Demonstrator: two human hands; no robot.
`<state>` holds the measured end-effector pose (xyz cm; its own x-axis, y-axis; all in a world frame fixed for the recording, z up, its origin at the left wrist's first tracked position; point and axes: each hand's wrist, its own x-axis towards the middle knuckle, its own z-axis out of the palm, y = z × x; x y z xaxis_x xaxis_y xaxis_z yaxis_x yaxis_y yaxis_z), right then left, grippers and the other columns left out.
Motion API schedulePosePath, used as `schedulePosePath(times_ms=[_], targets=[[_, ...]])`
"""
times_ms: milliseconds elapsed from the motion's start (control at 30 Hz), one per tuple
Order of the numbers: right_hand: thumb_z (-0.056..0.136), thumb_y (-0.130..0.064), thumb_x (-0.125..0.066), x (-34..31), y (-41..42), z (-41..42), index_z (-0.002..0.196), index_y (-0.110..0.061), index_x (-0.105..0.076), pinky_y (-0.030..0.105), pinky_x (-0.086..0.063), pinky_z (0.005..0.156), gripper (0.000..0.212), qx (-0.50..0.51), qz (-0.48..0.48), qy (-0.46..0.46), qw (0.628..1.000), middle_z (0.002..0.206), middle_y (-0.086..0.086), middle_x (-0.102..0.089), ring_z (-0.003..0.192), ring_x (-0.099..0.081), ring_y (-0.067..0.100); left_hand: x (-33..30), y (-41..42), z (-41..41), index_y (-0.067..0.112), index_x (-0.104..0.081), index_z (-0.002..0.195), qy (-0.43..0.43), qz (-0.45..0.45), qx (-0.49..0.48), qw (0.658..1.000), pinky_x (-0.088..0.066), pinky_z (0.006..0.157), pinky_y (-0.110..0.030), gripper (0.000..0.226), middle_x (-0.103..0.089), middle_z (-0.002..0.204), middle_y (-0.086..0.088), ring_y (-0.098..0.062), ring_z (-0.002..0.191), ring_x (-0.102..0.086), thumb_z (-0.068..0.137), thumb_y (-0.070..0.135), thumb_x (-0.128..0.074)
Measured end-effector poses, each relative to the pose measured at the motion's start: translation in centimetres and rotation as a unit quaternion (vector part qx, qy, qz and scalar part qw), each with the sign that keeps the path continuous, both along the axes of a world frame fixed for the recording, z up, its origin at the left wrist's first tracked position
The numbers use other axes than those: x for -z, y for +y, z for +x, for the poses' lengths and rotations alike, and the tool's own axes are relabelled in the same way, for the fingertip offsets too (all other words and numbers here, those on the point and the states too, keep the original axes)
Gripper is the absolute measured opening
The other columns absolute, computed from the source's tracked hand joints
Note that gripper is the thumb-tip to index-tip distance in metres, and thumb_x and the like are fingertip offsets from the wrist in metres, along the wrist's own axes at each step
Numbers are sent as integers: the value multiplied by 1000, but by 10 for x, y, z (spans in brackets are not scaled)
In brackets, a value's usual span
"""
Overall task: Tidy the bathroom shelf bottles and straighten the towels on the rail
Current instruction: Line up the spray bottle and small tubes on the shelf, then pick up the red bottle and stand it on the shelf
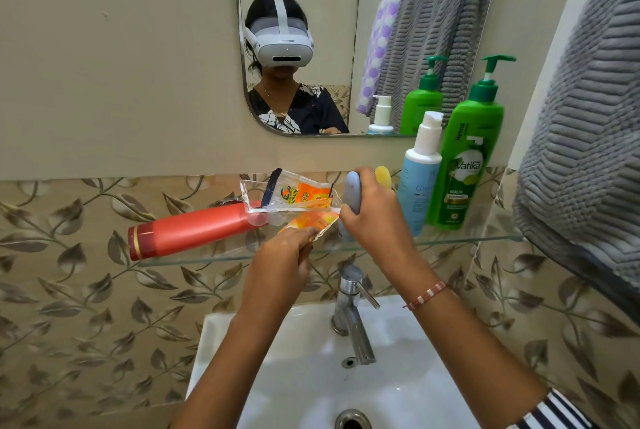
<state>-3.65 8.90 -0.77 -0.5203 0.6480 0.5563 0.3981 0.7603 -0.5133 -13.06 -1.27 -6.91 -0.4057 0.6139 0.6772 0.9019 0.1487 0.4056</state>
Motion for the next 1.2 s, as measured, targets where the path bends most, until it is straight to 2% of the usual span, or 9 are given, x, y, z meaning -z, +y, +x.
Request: schedulePosePath(times_ms=[133, 267, 533, 733, 900, 967, 1100, 1200], targets=[[85, -10, -58, -3, -2, -2, 127, -16, -38, 29, -44, 71, 47, -10, -1, -2, 1000, 116, 13, -54, 90, -50, 20, 3, -2, -2, 14, -68, 103, 18, -2, -18, 1000, -54, 62, -31, 30, -73, 85, -10, -28, 72, -68, 76, 1, -64], [87, -9, -57, -4, -1, -3, 131, -16, -37, 24, -38, 71, 49, -6, 4, -4, 1000, 119, 12, -52, 95, -50, 19, 2, -4, -2, 12, -69, 104, 17, -3, -35, 999, -54, 66, -30, 32, -74, 88, -10, -27, 74, -69, 74, 0, -67], [86, -11, -59, -2, -2, -4, 136, -16, -32, 32, -47, 84, 57, 4, 20, -9, 1000, 126, 9, -51, 110, -52, 24, 2, -5, -1, 11, -68, 107, 10, 4, -25, 1000, -54, 71, -31, 35, -74, 91, -11, -27, 77, -70, 74, 0, -69], [84, -16, -65, -2, 0, -1, 138, -16, -34, 32, -44, 94, 62, 13, 11, 10, 1000, 130, 8, -49, 116, -50, 23, 3, -7, 1, 9, -64, 114, -18, 26, -23, 999, -42, 77, -21, 37, -72, 100, -13, -27, 87, -68, 77, 6, -68], [84, -20, -64, -2, -1, 1, 137, -14, -35, 31, -44, 92, 60, 10, 24, 8, 1000, 129, 8, -50, 115, -50, 22, 3, -9, 2, 10, -62, 115, -30, 42, -14, 999, -43, 78, -21, 37, -71, 103, -12, -25, 89, -67, 79, 8, -66], [85, -19, -63, -1, -3, 2, 133, -11, -41, 30, -46, 86, 54, 22, 68, 31, 997, 122, 11, -54, 107, -55, 24, 3, -11, 2, 10, -63, 114, -37, 52, -7, 998, -44, 80, -21, 34, -71, 104, -10, -22, 92, -67, 80, 9, -65], [80, -11, -67, -1, -14, 4, 110, -1, -58, 31, -54, 67, 33, 20, 203, 106, 973, 96, 17, -64, 81, -64, 28, 2, -19, 2, 14, -64, 114, -71, 90, 22, 993, -50, 83, -21, 31, -69, 108, -4, -9, 92, -63, 83, 13, -62], [77, -7, -65, 1, -25, 2, 106, -3, -61, 23, -49, 67, 29, -52, 205, 91, 973, 93, 14, -64, 79, -63, 24, -3, -29, 3, 17, -64, 112, -96, 126, 45, 986, -48, 82, -10, 30, -67, 103, 7, 6, 91, -61, 82, 17, -58]])
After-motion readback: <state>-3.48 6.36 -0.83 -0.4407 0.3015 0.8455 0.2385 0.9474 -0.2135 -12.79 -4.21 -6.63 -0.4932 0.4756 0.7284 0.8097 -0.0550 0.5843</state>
